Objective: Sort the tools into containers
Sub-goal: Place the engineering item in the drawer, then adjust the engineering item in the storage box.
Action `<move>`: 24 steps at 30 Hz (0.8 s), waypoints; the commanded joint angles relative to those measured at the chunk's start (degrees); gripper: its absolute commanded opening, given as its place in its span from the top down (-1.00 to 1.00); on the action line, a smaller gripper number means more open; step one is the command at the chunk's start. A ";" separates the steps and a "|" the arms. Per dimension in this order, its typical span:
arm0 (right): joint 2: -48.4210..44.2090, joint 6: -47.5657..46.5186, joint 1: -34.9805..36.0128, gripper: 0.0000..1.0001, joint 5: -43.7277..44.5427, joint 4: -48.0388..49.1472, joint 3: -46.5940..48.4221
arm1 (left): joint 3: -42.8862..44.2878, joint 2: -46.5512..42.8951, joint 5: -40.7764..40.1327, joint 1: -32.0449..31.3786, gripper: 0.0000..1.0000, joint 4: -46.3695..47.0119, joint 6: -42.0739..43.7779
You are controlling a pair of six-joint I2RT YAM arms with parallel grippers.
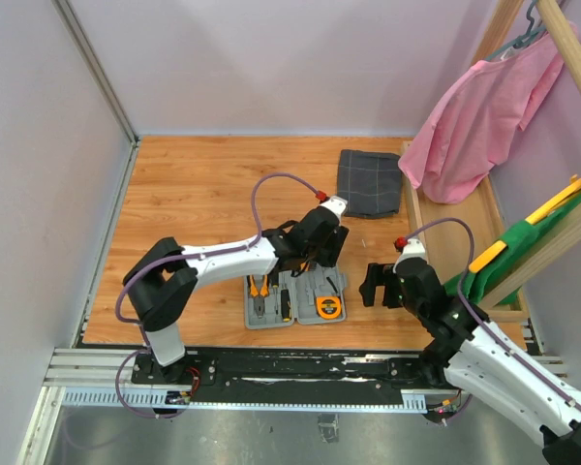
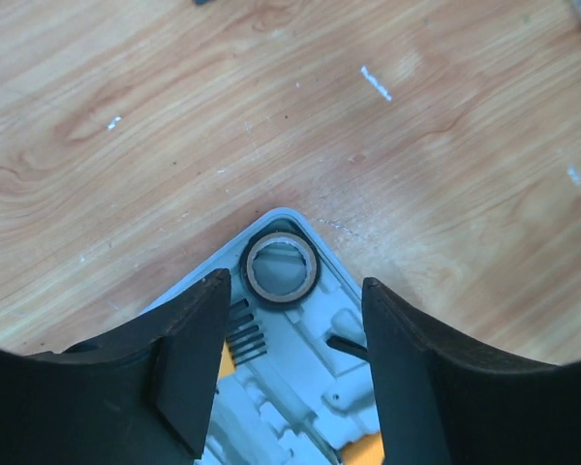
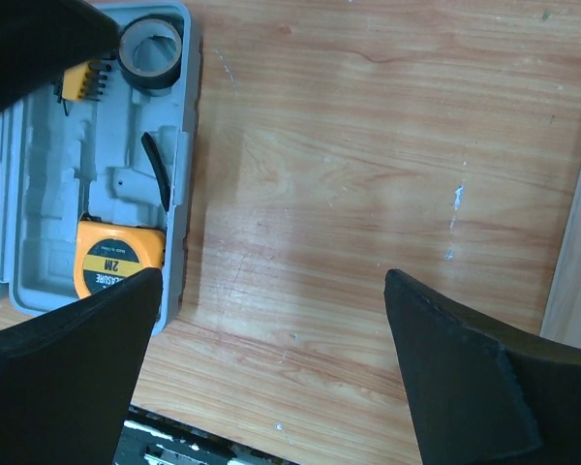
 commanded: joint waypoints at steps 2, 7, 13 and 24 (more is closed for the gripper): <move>6.46 -4.60 -1.01 -0.97 -1.43 2.80 5.40 | -4.41 -7.00 -2.36 -0.06 -0.13 3.16 -2.47; 14.63 -7.78 -2.73 -0.97 -4.76 4.58 10.06 | -11.22 -12.44 0.64 2.40 0.04 6.07 -5.32; 27.21 -8.86 -8.27 -0.86 -14.75 6.38 15.93 | -15.88 -14.79 5.81 4.40 0.26 9.58 -8.06; 44.38 -14.08 -13.10 0.34 -29.94 11.19 24.27 | -14.58 -11.20 9.28 4.27 0.63 12.01 -10.85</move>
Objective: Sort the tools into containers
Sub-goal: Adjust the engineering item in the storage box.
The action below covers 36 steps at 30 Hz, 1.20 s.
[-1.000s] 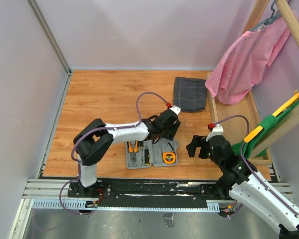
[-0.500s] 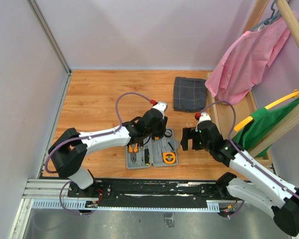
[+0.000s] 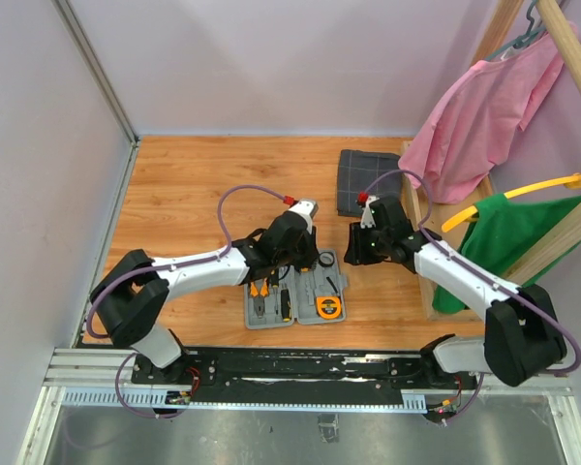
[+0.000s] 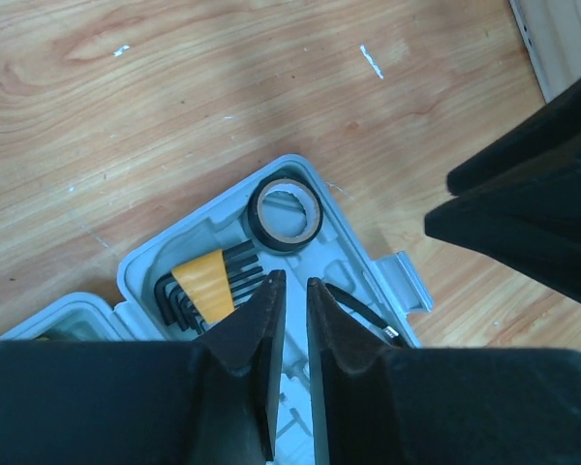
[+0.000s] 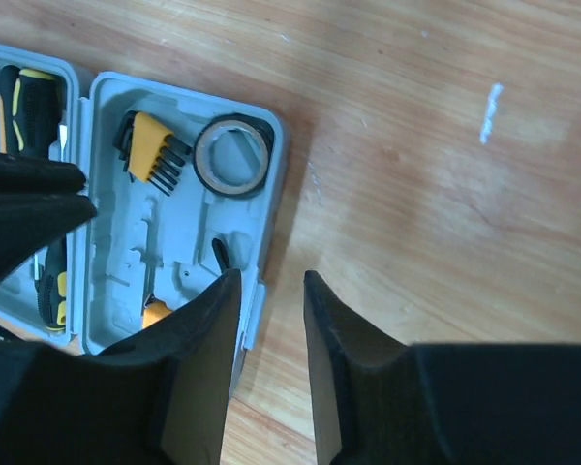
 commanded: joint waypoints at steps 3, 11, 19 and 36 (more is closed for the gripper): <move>5.59 -3.50 -1.16 0.44 -7.67 2.01 4.74 | 3.65 4.91 1.38 -0.64 0.69 1.03 -2.84; 6.84 -3.16 -1.12 0.46 -6.89 2.24 4.98 | 10.98 10.97 -6.13 -3.30 0.73 -6.55 -4.72; 7.08 -2.53 -1.29 0.46 -5.47 2.19 4.87 | 12.05 12.90 -9.50 -3.38 0.73 -8.18 -8.06; 7.17 -2.34 -1.47 0.47 -5.90 2.45 4.31 | 13.12 15.64 -10.40 -3.36 0.72 -7.99 -8.24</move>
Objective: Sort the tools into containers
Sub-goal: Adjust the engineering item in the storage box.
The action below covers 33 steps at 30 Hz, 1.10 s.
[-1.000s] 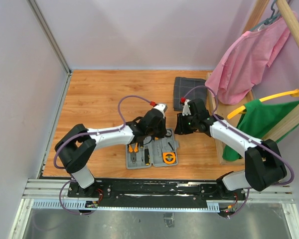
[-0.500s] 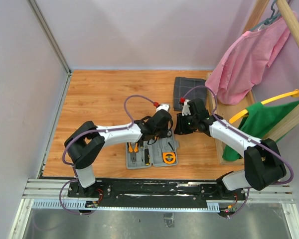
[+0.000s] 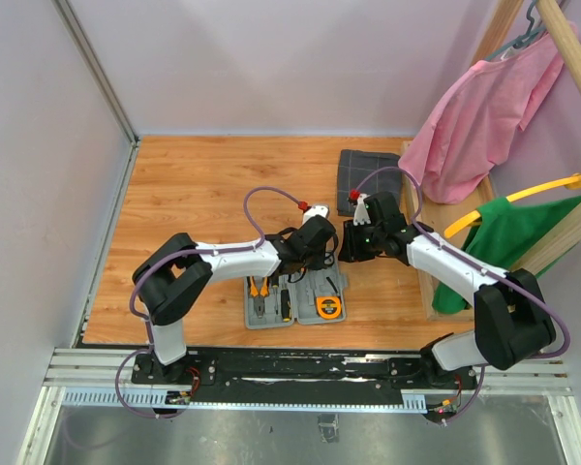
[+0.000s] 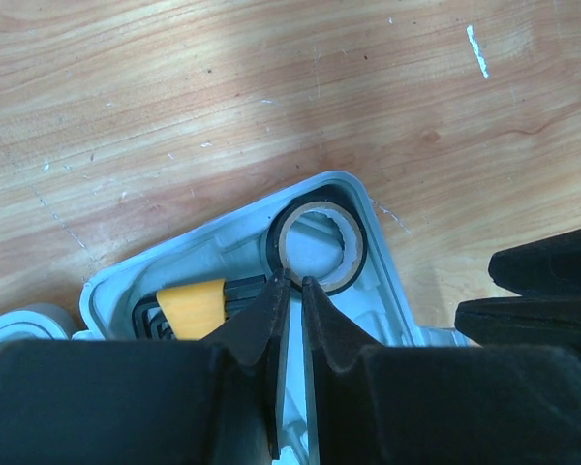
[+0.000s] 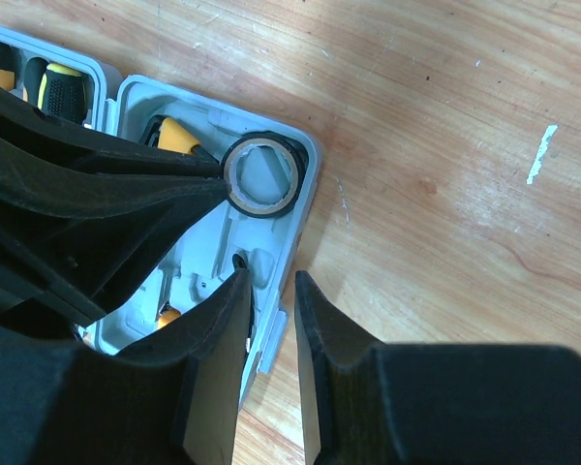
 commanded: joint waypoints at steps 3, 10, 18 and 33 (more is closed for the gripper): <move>0.40 -0.02 -1.14 0.47 0.25 0.60 1.10 | 1.79 0.89 -1.37 -0.29 0.71 0.64 -0.13; 1.65 -0.40 -1.14 0.46 -0.84 0.83 1.93 | 2.36 1.85 -1.98 -0.29 0.72 0.24 -0.30; 5.77 -0.69 -1.14 0.51 -3.84 2.25 3.93 | 2.19 2.23 -1.91 -0.25 0.72 -0.07 -0.48; 13.86 -0.68 -1.14 0.76 -2.52 2.20 8.46 | 1.97 2.76 -1.43 -0.30 0.73 -0.25 -0.26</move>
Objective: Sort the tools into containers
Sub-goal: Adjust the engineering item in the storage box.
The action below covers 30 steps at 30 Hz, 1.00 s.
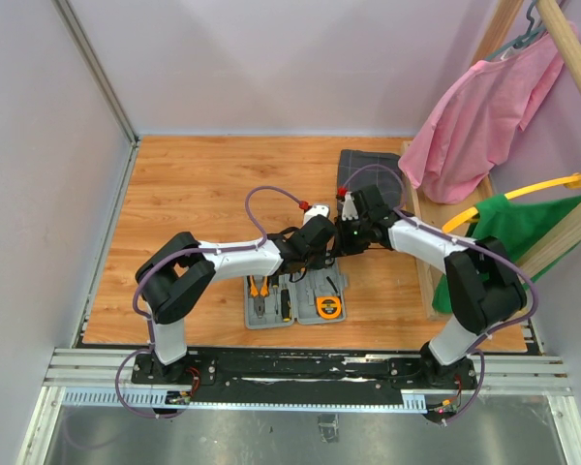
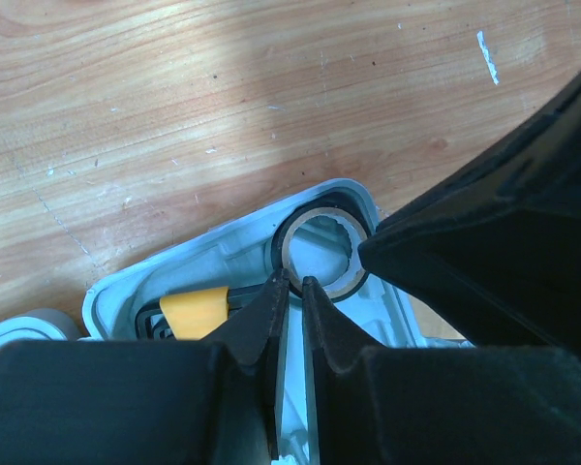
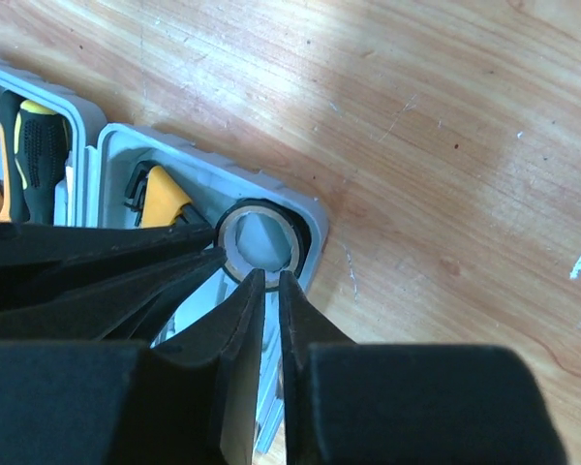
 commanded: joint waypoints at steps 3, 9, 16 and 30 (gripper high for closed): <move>2.65 -0.85 -1.12 0.78 0.98 0.23 2.69 | 0.75 1.56 -0.36 -0.28 0.73 0.42 -0.25; 4.53 -1.06 -1.12 0.81 1.53 0.43 3.47 | 0.42 1.55 -0.13 -0.30 0.74 0.51 -0.24; 6.01 -1.01 -1.12 0.82 1.84 0.74 3.69 | 0.83 2.49 0.15 -0.25 0.76 -1.06 0.29; 6.15 -0.82 -1.10 0.84 1.89 0.85 2.29 | -0.69 4.59 0.97 -0.29 0.85 -7.73 -0.94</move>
